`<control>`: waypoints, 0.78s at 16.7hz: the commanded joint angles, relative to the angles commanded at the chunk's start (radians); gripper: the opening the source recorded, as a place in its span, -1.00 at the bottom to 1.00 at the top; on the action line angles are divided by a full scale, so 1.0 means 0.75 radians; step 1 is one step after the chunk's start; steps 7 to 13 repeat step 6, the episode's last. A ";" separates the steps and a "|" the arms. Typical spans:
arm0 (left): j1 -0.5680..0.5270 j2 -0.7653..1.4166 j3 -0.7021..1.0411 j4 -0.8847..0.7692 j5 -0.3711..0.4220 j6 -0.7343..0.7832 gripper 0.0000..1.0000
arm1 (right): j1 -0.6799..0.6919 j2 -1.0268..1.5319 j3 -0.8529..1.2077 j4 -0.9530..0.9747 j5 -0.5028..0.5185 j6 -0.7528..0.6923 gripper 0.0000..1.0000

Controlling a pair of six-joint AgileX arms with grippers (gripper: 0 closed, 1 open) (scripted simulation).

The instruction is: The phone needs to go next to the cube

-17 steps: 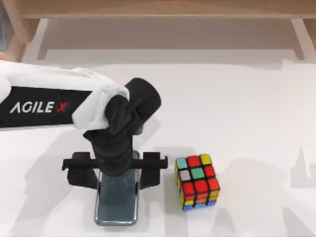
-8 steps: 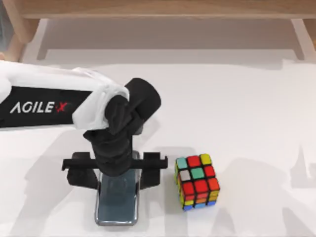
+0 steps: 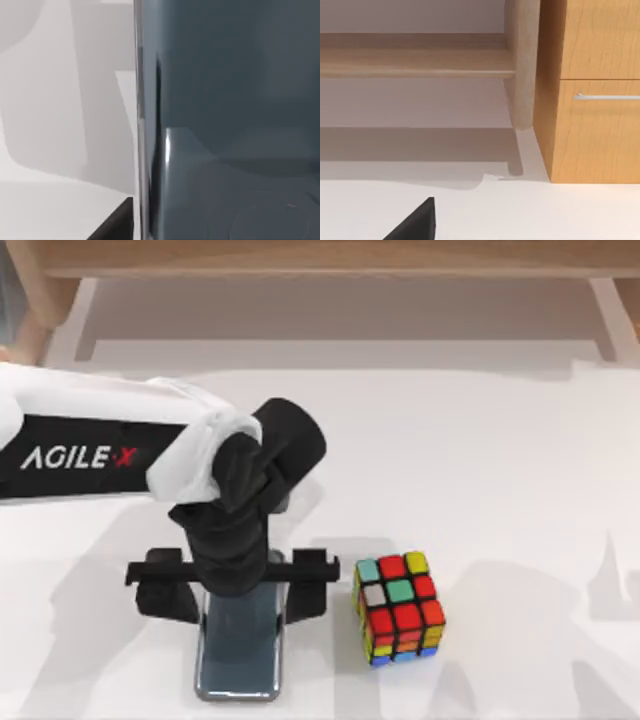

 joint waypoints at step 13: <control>0.000 0.000 0.000 0.000 0.000 0.000 1.00 | 0.000 0.000 0.000 0.000 0.000 0.000 1.00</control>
